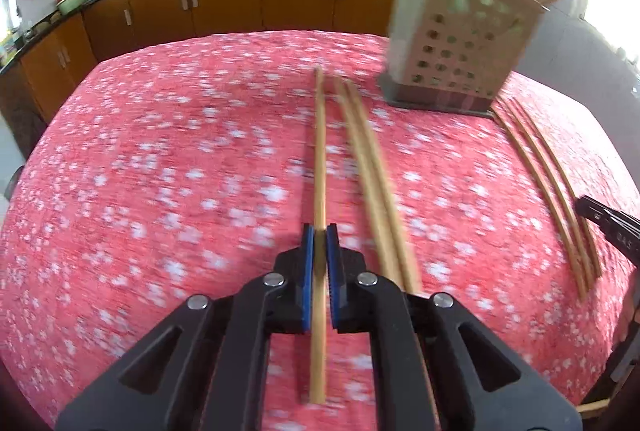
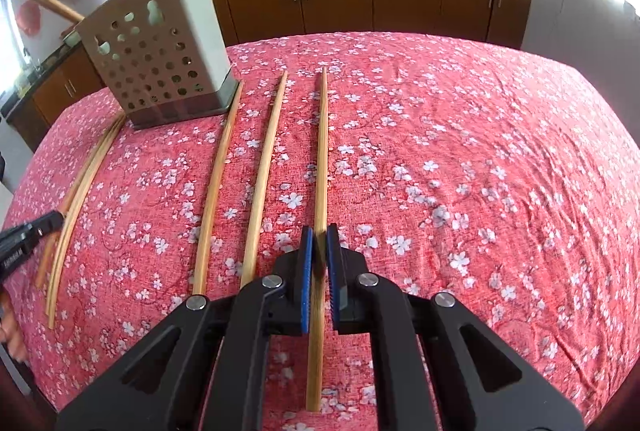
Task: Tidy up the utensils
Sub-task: 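Grasp a third bamboo chopstick with the left tool while the right tool grasps one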
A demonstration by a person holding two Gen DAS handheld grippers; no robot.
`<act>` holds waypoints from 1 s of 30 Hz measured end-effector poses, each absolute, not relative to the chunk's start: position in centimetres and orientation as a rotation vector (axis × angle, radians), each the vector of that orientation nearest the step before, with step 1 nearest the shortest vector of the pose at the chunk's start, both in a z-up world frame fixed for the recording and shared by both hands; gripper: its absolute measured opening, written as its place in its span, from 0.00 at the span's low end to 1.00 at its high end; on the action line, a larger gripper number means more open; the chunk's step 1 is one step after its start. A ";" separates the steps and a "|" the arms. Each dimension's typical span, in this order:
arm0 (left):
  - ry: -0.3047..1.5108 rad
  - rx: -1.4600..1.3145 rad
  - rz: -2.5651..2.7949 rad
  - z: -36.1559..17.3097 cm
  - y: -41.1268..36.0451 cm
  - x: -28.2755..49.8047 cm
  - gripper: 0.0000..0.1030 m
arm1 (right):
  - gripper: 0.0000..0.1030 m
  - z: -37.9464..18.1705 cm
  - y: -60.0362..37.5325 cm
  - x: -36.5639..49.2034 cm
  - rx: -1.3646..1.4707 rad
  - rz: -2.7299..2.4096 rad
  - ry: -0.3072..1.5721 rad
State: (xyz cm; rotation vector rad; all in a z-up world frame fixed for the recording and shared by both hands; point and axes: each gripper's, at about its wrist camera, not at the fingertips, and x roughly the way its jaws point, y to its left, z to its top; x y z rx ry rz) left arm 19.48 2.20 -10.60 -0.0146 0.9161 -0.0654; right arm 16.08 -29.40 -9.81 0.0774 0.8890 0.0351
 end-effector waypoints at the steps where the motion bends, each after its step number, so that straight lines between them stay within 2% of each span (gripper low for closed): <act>1: 0.916 -0.020 -0.047 -10.6 3.0 19.7 0.08 | 0.08 -9.8 -29.6 16.3 0.076 0.024 0.888; 10: 0.900 -0.098 0.006 -10.3 8.2 21.3 0.09 | 0.08 -9.7 -31.9 18.4 0.139 -0.024 0.885; 30: 0.887 -0.098 0.004 -10.5 7.8 21.2 0.11 | 0.09 -10.0 -31.2 18.3 0.103 -0.030 0.865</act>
